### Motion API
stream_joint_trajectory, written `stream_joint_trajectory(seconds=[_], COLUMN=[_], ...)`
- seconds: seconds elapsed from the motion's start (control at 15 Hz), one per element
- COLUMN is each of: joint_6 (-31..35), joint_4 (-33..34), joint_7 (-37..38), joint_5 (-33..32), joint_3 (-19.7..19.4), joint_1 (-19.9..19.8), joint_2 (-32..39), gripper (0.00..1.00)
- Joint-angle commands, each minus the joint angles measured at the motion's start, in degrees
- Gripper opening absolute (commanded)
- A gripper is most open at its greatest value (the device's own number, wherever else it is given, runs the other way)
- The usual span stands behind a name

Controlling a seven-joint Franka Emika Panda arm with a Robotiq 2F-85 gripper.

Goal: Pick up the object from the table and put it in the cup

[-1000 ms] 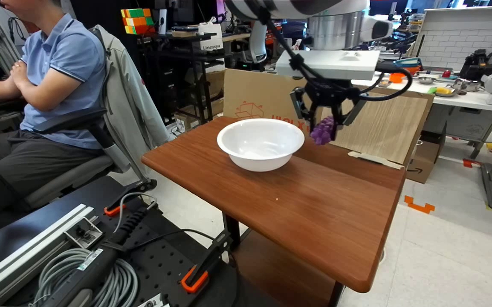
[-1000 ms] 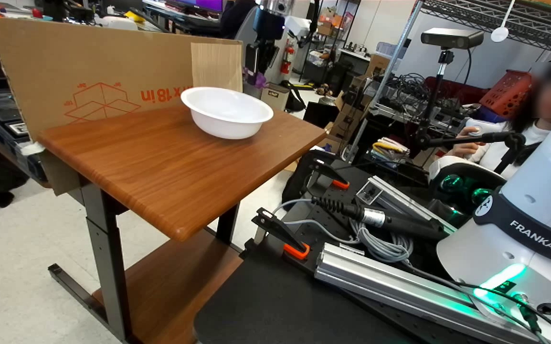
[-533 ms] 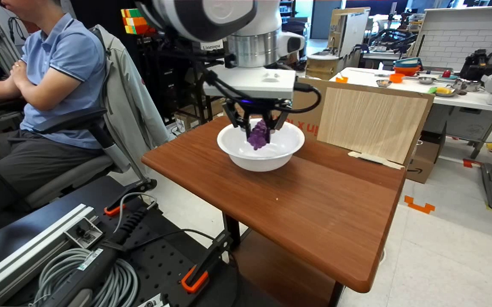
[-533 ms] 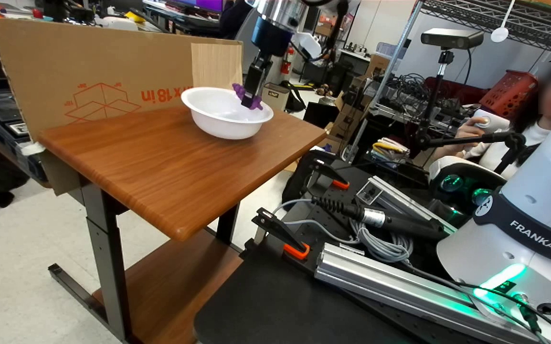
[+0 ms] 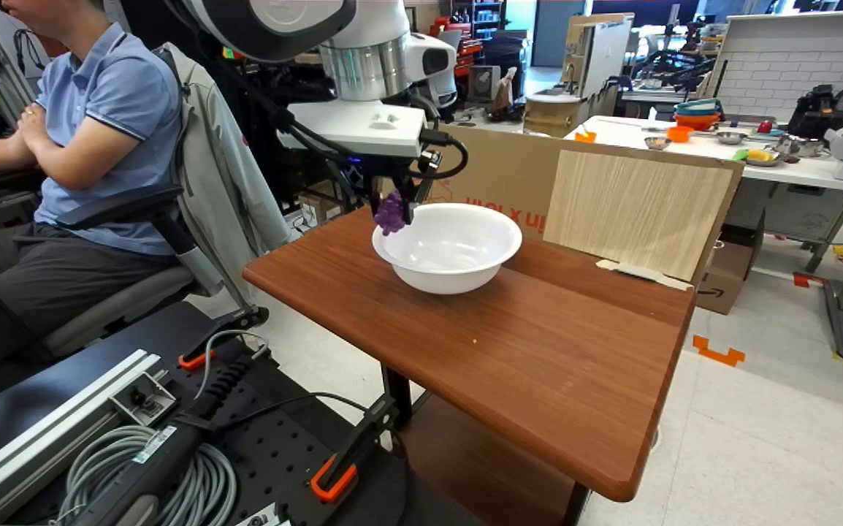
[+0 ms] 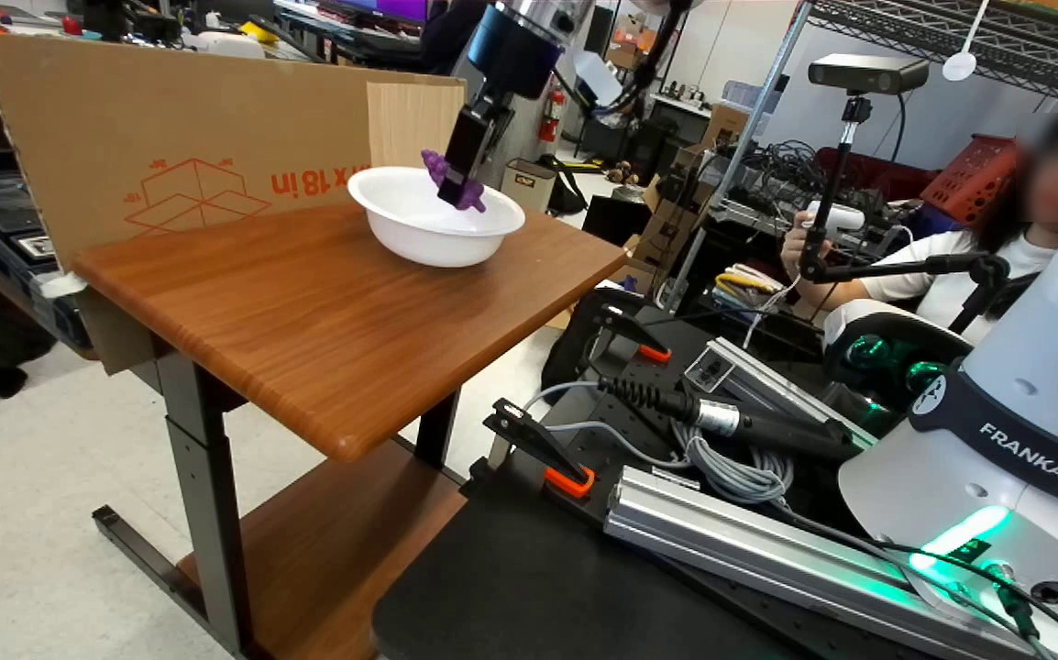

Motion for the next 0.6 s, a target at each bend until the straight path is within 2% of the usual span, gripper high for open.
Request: stream_joint_trajectory(seconds=[0.0, 0.2, 0.47, 0.53], joint_6=[-3.21, -2.38, -1.88, -2.2], joint_4=[5.09, 8.34, 11.58, 12.26], joint_7=[2.87, 9.48, 21.06, 23.52], joint_5=[2.16, -2.87, -13.95, -16.09], joint_3=[-2.17, -4.92, -9.8, -10.81], joint_1=[1.48, 2.16, 4.16, 4.75], joint_2=[0.01, 3.09, 8.91, 10.13], gripper=[0.18, 0.18, 0.18, 0.53])
